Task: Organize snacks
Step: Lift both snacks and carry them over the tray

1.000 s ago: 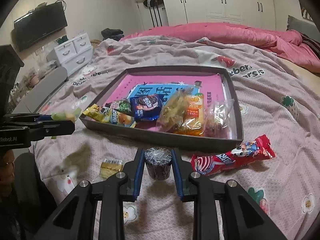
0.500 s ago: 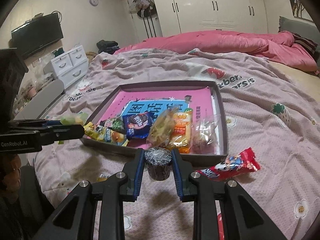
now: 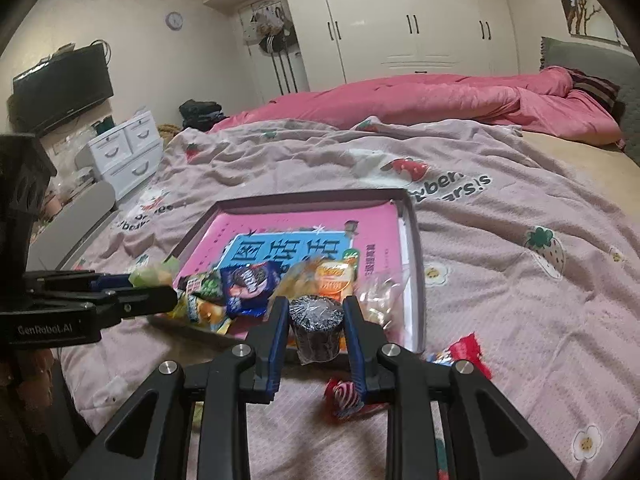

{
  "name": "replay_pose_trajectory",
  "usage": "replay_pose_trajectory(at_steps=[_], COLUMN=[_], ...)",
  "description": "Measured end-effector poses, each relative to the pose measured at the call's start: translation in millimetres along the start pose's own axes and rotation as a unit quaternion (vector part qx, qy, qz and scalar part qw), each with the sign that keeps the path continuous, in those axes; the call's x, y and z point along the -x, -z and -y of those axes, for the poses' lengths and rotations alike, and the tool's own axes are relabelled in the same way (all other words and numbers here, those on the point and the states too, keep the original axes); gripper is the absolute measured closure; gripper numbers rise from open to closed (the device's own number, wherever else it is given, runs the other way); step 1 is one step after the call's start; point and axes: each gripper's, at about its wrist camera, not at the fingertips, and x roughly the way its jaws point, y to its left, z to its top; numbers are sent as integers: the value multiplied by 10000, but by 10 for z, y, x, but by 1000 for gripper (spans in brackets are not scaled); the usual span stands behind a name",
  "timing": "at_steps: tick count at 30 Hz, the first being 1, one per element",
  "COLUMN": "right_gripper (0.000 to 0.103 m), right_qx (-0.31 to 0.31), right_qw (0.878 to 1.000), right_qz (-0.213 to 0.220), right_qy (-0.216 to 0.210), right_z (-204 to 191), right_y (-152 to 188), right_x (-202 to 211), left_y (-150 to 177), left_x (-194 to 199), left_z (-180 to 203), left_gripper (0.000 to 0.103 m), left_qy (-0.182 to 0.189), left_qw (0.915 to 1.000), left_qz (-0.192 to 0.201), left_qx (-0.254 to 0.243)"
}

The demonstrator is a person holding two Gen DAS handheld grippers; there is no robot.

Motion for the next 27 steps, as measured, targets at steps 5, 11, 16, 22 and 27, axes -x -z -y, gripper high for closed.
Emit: replay_pose_trajectory(at_steps=[5,11,16,22,27], right_gripper=[75,75,75,75,75], right_qx=[-78,-123,-142,-170,-181], right_qw=[10000,9999,9999,9998,9997], right_qz=[5,-47,-79,-117,-131], right_qy=[46,59,49,51,71], right_z=[80,140,170,196,219], right_y=[-17,-20,-16,-13,-26], right_x=[-45,-128,-191,-249,-300], left_y=[-69,-124,-135,-147,-142], left_x=[-109,-253,-356,-469,-537], left_z=[18,56,88,120,160], left_gripper=[62,62,62,62,61], left_qy=[-31,-14,17,69,118], left_qw=[10000,10000,9999,9998,9997], left_qz=[-11,-53,-112,-165,-167], left_qx=[2,-21,-44,-64,-110])
